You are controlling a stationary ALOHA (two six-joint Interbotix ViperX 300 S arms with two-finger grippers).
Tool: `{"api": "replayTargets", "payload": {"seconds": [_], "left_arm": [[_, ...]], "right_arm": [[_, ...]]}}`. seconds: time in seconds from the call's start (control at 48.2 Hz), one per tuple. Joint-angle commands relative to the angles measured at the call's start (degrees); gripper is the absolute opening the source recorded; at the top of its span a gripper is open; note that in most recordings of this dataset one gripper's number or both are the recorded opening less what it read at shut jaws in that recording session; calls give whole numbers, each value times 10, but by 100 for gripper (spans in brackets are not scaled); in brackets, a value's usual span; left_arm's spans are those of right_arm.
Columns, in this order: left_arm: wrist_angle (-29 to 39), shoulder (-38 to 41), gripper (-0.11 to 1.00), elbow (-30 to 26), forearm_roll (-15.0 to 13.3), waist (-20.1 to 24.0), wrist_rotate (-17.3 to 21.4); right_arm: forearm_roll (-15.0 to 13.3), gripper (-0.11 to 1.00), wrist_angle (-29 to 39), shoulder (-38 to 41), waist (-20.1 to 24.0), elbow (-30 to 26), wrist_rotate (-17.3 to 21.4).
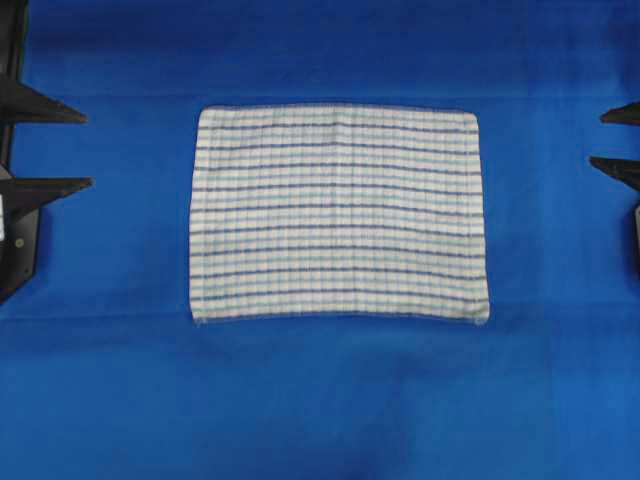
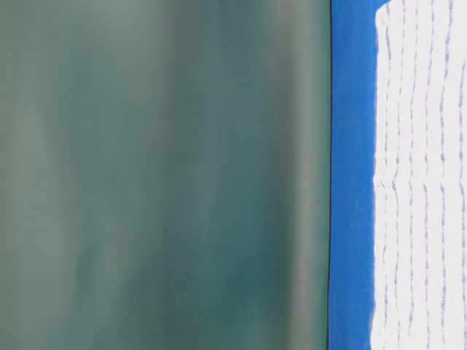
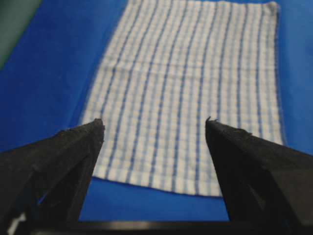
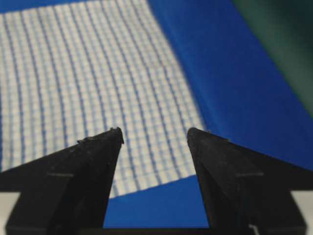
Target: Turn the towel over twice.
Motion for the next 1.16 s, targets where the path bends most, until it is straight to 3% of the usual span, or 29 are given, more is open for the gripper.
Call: {"api": "replayTargets", "payload": {"seconds": [0.0, 0.332, 1.14], "left_arm": [[-5, -21, 78, 9, 0, 2, -4], [-35, -20, 78, 73, -3, 1, -66], [-54, -15, 78, 82, -3, -9, -62]], "right_arm": [[-3, 61, -23, -6, -1, 11, 7], [-15, 59, -76, -18, -30, 85, 84], [-15, 58, -97, -9, -31, 91, 87]]}}
